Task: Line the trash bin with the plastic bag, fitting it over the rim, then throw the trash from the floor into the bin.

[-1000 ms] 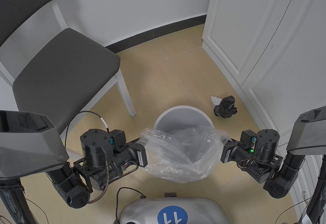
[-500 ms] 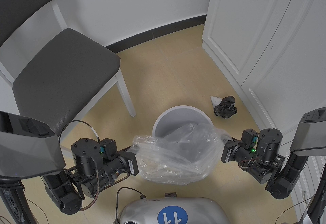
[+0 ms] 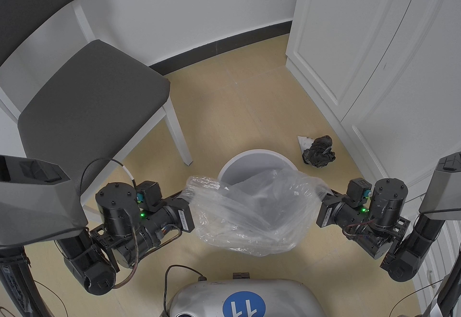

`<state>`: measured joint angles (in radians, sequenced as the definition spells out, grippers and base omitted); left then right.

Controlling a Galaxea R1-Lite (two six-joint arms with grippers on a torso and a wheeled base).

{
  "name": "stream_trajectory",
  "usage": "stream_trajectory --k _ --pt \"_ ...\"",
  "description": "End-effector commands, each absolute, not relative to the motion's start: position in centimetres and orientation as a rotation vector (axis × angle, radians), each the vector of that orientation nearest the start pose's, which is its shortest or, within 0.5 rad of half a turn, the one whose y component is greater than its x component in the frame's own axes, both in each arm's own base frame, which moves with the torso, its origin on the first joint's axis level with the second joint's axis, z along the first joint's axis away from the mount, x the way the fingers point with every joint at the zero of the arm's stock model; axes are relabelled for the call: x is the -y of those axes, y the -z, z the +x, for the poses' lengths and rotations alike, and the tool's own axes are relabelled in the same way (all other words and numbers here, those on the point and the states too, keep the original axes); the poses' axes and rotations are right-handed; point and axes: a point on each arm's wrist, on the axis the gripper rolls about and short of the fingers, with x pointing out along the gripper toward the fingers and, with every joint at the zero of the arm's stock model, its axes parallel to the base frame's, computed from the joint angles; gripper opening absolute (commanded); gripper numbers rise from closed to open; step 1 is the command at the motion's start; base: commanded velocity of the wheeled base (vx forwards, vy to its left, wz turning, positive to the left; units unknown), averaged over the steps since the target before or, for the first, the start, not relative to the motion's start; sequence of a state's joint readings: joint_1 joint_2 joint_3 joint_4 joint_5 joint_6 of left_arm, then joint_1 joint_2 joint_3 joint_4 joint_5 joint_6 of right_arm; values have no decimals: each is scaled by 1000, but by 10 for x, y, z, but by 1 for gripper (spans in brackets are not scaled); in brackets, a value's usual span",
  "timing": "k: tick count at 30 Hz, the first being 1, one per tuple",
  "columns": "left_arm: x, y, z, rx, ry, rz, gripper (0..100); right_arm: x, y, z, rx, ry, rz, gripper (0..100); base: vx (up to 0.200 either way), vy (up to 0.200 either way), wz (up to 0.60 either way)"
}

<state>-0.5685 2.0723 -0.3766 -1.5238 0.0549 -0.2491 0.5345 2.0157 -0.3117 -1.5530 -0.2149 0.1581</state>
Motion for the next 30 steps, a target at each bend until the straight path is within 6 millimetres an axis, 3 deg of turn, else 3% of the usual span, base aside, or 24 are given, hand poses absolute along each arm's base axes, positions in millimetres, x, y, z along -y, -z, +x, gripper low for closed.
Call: stream_trajectory --k 1,6,12,15,19,24,30 --pt "137 -65 252 -241 427 -228 0 -138 -74 246 -151 -305 107 0 0 0 0" --pt "140 -55 257 -269 419 -240 0 -139 -72 246 -157 -307 105 0 0 0 0" --pt "160 -63 263 -218 475 -245 0 -138 -71 247 -161 -302 104 0 0 0 0" --pt "177 -66 277 -174 521 -223 0 -136 -72 250 -152 -294 109 0 0 0 0" --pt "185 -65 292 -156 523 -184 0 -137 -73 255 -140 -285 117 0 0 0 0" --pt "180 -64 298 -170 500 -179 0 -133 -72 263 -132 -266 125 0 0 0 0" --pt "157 -68 311 -149 427 -188 0 -117 -70 276 -128 -196 148 0 0 0 0"
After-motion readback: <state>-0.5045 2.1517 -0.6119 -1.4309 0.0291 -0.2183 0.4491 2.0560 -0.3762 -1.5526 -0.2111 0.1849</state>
